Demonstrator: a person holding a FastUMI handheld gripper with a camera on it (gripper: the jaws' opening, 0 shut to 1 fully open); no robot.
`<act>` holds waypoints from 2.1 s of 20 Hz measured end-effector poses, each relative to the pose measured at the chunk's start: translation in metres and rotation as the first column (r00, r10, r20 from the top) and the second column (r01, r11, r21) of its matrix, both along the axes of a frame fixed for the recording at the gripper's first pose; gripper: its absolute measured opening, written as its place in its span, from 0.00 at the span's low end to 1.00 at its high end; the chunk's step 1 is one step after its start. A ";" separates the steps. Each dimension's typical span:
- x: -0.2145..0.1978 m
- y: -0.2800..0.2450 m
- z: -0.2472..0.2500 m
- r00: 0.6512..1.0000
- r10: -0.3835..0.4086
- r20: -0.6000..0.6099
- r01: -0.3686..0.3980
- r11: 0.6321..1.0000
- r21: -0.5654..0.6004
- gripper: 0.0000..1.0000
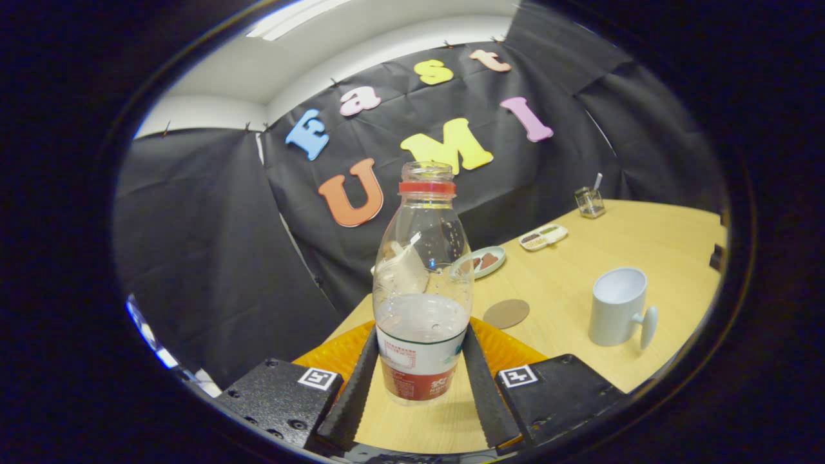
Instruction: Take the bottle from table, then pour the juice into the cup, finally place the bottle on the coaster
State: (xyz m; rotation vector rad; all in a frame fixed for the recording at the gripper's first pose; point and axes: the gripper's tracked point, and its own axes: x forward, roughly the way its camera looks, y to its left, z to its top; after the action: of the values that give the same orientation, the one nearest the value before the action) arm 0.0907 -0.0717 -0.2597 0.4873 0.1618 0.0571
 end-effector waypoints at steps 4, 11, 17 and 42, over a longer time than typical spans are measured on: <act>-0.002 -0.011 -0.011 1.000 0.001 -0.029 0.004 0.984 0.179 0.77; 0.005 -0.038 -0.020 0.999 -0.023 -0.026 0.033 0.876 0.481 0.76; 0.013 -0.051 -0.023 0.999 -0.037 -0.023 0.043 0.731 0.681 0.76; 0.042 -0.060 0.003 0.995 -0.095 -0.012 0.051 0.415 0.908 0.76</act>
State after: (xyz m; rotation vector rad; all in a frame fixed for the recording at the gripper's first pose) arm 0.1329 -0.1316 -0.2570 1.6276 0.0488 0.0670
